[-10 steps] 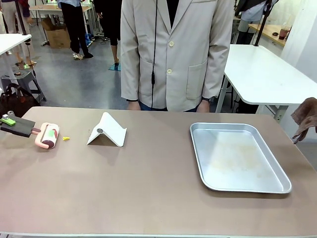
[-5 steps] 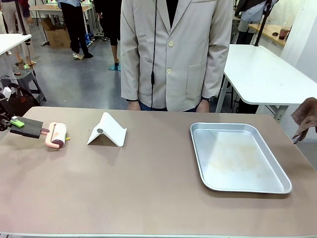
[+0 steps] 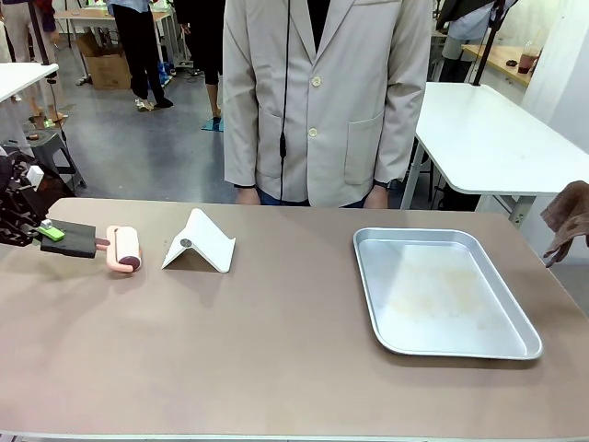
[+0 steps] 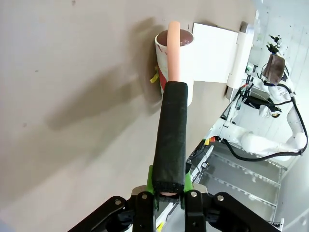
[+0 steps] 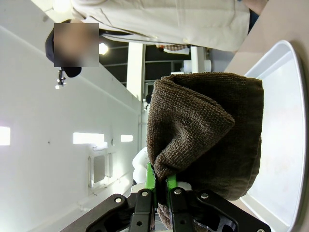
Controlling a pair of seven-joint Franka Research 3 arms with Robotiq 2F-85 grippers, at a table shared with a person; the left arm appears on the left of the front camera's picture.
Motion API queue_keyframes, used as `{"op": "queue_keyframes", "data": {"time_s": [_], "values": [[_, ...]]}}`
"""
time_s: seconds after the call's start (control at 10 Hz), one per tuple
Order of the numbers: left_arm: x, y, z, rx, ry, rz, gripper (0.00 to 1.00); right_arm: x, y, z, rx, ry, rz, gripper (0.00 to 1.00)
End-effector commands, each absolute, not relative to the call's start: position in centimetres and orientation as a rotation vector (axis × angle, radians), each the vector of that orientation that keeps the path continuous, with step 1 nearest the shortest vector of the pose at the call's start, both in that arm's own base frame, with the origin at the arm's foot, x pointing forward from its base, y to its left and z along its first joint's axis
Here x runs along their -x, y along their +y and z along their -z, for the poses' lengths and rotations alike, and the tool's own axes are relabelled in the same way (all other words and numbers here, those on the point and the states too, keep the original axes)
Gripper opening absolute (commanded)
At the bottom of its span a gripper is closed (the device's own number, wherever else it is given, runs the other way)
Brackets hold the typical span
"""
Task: Clean the surface of the table.
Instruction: Clean the area not pointed to by the person.
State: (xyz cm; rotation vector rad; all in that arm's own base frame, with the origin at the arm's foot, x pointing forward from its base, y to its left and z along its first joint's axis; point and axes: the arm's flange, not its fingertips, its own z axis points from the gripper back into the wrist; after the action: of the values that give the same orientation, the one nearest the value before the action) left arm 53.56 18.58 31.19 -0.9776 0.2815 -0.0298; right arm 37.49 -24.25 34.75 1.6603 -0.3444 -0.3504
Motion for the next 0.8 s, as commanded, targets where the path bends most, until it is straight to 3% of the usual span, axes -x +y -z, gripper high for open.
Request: {"op": "queue_keyframes", "data": {"time_s": [0.0,0.7], "values": [[-52.5,17.1,-30.0,0.913,0.347,0.026,0.22,-37.4,-24.3,-35.1,-1.659,-0.351,0.346,0.10],[-53.0,20.2,-32.3,0.987,0.371,0.005,0.22,-37.4,-24.3,-35.1,-1.659,-0.351,0.346,0.10]]}}
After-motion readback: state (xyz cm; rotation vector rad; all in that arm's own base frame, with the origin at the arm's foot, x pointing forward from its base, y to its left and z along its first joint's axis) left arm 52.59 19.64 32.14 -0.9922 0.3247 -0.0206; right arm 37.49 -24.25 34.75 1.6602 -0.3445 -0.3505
